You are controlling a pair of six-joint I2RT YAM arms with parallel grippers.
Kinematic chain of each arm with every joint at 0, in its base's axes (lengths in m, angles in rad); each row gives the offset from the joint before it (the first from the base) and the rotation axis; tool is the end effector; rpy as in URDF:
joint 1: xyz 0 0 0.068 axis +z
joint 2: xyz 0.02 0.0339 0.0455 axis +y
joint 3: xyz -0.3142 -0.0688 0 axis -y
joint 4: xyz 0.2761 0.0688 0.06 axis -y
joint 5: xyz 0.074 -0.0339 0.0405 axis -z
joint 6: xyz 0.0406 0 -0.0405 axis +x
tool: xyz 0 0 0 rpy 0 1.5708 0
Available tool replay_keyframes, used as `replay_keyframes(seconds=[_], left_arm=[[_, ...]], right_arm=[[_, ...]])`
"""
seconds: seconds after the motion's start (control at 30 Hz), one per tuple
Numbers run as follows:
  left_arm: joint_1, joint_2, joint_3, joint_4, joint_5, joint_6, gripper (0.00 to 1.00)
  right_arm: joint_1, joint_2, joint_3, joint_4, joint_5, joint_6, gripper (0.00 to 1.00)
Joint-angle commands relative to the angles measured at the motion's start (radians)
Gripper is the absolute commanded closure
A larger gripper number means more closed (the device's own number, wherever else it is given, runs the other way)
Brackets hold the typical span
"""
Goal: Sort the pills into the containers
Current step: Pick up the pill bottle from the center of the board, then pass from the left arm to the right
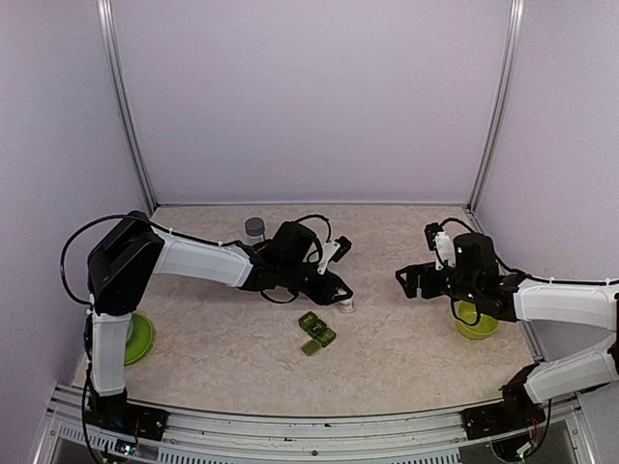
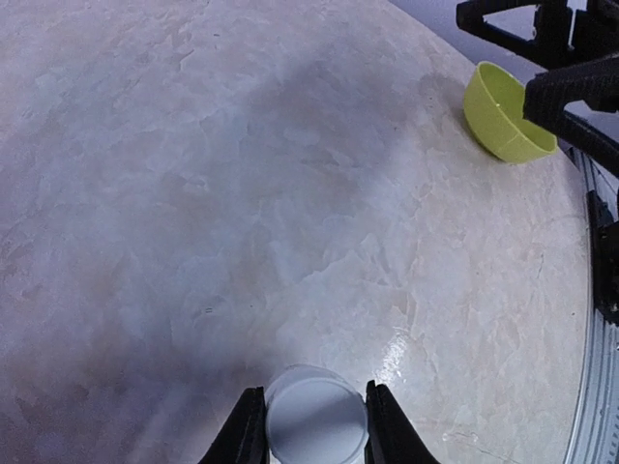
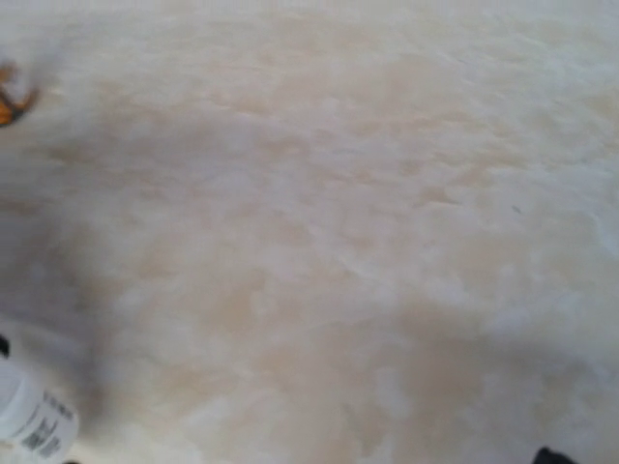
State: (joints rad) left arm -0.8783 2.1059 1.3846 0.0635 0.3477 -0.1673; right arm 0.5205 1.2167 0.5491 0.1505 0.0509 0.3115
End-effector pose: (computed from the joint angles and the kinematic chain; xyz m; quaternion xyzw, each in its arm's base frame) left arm 0.3188 -0.4059 0.1779 0.3792 0.8023 -0.3513 0.2986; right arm 0.2306 0.1298 0.2278 -0.0774 0.8607 0.1830 0.4687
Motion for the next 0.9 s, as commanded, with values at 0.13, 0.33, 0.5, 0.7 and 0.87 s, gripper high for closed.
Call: replay_keyframes(seconds=[0.13, 0.33, 0.5, 0.7, 0.87], left_arm=[[0.028, -0.144, -0.139, 0.275, 0.201, -0.079, 0.91], [0.025, -0.208, -0.206, 0.435, 0.293, -0.122, 0.91], [0.01, -0.266, -0.261, 0.575, 0.339, -0.16, 0.91], [-0.021, -0.315, -0.314, 0.716, 0.397, -0.196, 0.91], [-0.031, -0.34, -0.361, 0.883, 0.425, -0.293, 0.9]], right_arm=[[-0.011, -0.151, -0.114, 0.246, -0.306, -0.039, 0.01], [-0.01, -0.202, -0.184, 0.451, -0.564, -0.018, 0.02], [-0.003, -0.233, -0.223, 0.556, -0.661, 0.002, 0.04], [0.032, -0.258, -0.253, 0.668, -0.727, 0.01, 0.07], [0.102, -0.255, -0.225, 0.666, -0.697, -0.032, 0.09]])
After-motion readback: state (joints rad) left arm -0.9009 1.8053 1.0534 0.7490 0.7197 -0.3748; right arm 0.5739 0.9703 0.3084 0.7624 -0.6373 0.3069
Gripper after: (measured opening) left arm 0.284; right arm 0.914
